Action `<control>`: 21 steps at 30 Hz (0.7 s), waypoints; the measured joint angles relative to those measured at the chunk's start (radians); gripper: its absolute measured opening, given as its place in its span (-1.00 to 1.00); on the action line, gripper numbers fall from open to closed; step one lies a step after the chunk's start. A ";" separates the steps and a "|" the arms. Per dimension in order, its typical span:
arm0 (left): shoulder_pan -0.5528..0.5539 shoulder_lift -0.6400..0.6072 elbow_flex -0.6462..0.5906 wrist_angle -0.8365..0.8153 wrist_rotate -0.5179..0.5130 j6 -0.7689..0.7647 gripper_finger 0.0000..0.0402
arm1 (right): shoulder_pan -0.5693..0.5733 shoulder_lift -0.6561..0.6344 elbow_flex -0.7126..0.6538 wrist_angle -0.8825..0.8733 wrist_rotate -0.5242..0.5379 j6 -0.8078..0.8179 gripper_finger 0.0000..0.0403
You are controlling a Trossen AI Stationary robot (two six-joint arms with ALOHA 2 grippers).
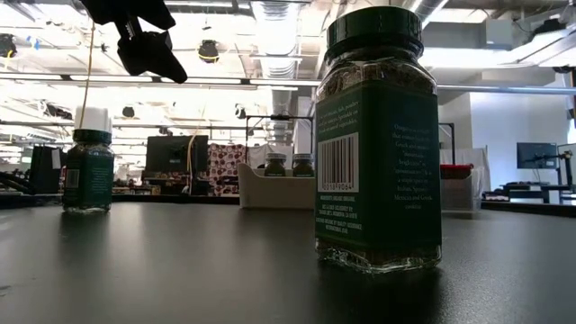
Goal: Sort spices by type
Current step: Put the top yellow seasoning bottle into the black bin
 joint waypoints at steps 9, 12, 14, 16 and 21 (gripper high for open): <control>0.000 0.000 0.000 0.000 0.000 -0.003 0.56 | 0.067 -0.085 -0.186 0.178 -0.001 0.043 0.21; 0.000 0.000 0.000 0.000 0.000 -0.003 0.56 | 0.073 -0.118 -0.253 0.209 -0.008 0.069 0.21; 0.000 0.000 0.000 0.000 0.000 -0.003 0.56 | 0.074 -0.128 -0.296 0.238 -0.032 0.072 0.21; 0.000 0.000 0.000 0.000 0.000 -0.003 0.56 | 0.073 -0.130 -0.334 0.284 -0.058 0.072 0.21; 0.000 0.000 0.000 0.000 0.000 -0.003 0.56 | 0.072 -0.129 -0.402 0.363 -0.089 0.086 0.21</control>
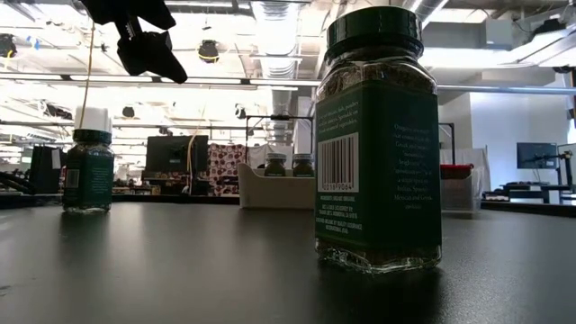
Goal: Sort spices by type
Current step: Put the top yellow seasoning bottle into the black bin
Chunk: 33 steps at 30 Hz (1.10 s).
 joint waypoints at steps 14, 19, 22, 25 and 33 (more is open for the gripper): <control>0.000 0.000 0.000 -0.003 -0.034 0.027 0.56 | -0.049 0.000 -0.116 0.049 -0.026 0.002 0.21; 0.000 0.000 0.000 -0.003 -0.034 0.027 0.56 | -0.062 0.000 -0.153 0.104 -0.028 -0.020 0.20; 0.000 0.000 0.000 -0.003 -0.034 0.027 0.56 | -0.062 0.000 -0.169 0.116 -0.029 -0.031 0.20; 0.000 0.000 0.000 -0.004 -0.034 0.027 0.56 | -0.062 0.000 -0.197 0.146 -0.038 -0.043 0.20; 0.000 0.000 0.000 -0.004 -0.034 0.027 0.56 | -0.061 -0.002 -0.233 0.186 -0.055 -0.044 0.20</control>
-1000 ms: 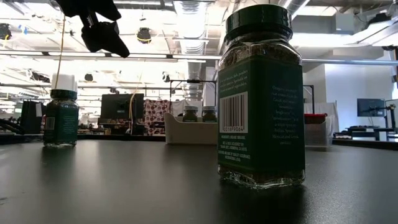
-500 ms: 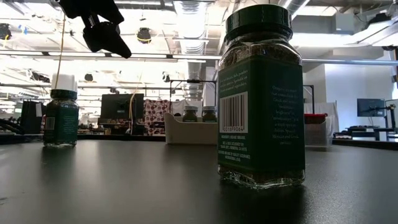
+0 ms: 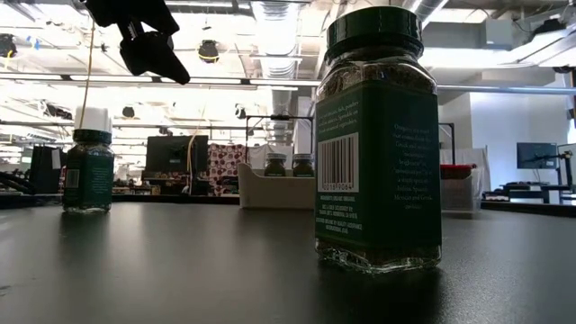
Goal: Sort spices by type
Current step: Put the top yellow seasoning bottle into the black bin
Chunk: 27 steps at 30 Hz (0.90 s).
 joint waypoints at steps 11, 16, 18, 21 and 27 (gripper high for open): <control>0.000 0.000 0.000 -0.001 -0.019 0.001 0.56 | 0.002 0.000 -0.001 -0.038 -0.022 -0.046 0.31; 0.000 0.000 0.000 -0.007 -0.020 0.001 0.56 | 0.003 0.001 -0.002 -0.039 -0.024 -0.044 0.32; 0.000 0.000 0.000 -0.008 -0.021 0.001 0.56 | 0.003 0.001 -0.002 -0.039 -0.025 -0.043 0.33; 0.000 0.000 0.000 -0.009 -0.022 0.013 0.56 | 0.003 0.001 -0.003 -0.037 -0.025 -0.043 0.33; 0.000 0.000 0.000 -0.009 -0.022 0.015 0.56 | 0.002 0.003 -0.006 -0.035 -0.030 -0.042 0.34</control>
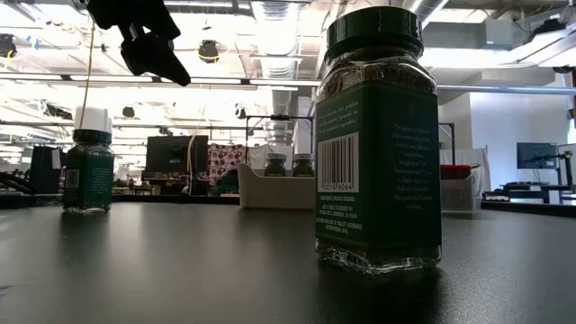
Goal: Sort spices by type
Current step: Put the top yellow seasoning bottle into the black bin
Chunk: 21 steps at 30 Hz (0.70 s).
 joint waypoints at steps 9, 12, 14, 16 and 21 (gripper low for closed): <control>0.000 0.000 0.000 0.000 0.000 0.000 0.56 | -0.001 -0.001 0.001 0.021 -0.007 0.002 0.34; 0.000 0.000 0.000 0.000 0.000 0.000 0.56 | -0.001 -0.001 0.001 0.022 -0.011 0.014 0.34; 0.000 0.000 0.000 0.000 0.000 -0.001 0.56 | -0.001 -0.001 0.002 0.022 -0.013 0.015 0.34; 0.000 0.000 0.000 0.000 0.000 -0.001 0.56 | -0.001 -0.001 0.002 0.022 -0.013 0.015 0.34; 0.000 0.000 0.000 0.000 0.001 -0.002 0.56 | -0.001 -0.002 0.003 0.023 -0.013 0.016 0.34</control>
